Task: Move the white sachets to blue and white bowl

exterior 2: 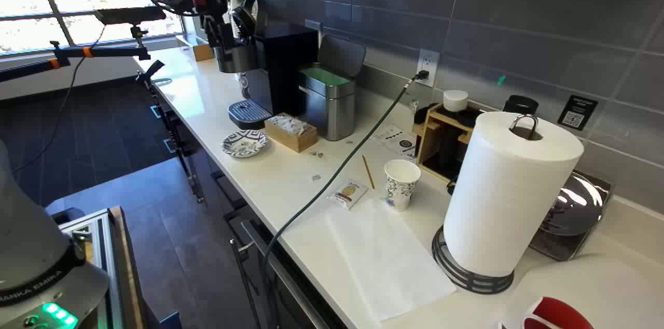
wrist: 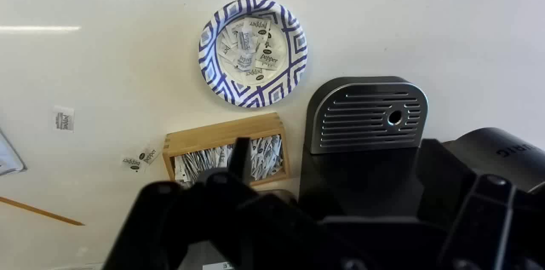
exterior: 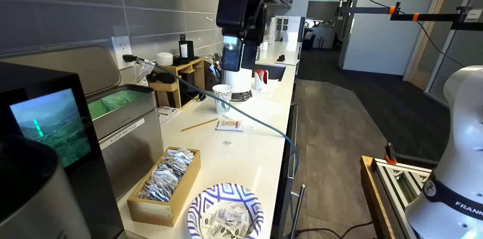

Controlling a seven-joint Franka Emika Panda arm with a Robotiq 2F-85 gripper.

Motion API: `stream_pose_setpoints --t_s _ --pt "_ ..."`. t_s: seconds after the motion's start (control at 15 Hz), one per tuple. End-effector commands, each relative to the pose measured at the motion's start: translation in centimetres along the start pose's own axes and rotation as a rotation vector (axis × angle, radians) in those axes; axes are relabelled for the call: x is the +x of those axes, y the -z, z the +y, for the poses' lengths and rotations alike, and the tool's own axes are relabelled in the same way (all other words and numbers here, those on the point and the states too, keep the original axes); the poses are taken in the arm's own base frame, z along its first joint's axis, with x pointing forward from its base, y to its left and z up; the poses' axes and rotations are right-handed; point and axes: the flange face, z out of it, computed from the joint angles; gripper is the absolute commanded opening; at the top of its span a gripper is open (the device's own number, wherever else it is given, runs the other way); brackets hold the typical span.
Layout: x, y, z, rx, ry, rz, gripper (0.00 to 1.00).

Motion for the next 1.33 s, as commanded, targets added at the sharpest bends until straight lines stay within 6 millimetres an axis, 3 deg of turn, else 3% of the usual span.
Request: stream_pose_setpoints --t_s 0.0,0.67,1.0,1.27 --pt "0.0 0.0 0.0 0.0 0.0 -0.001 1.0" --pt "0.3 -0.1 0.4 -0.003 -0.002 0.009 1.0" --pt "3.1 -1.5 6.4 -0.038 -0.07 0.069 1.0" --pt "4.9 -2.8 9.8 -0.049 -0.082 0.095 1.0"
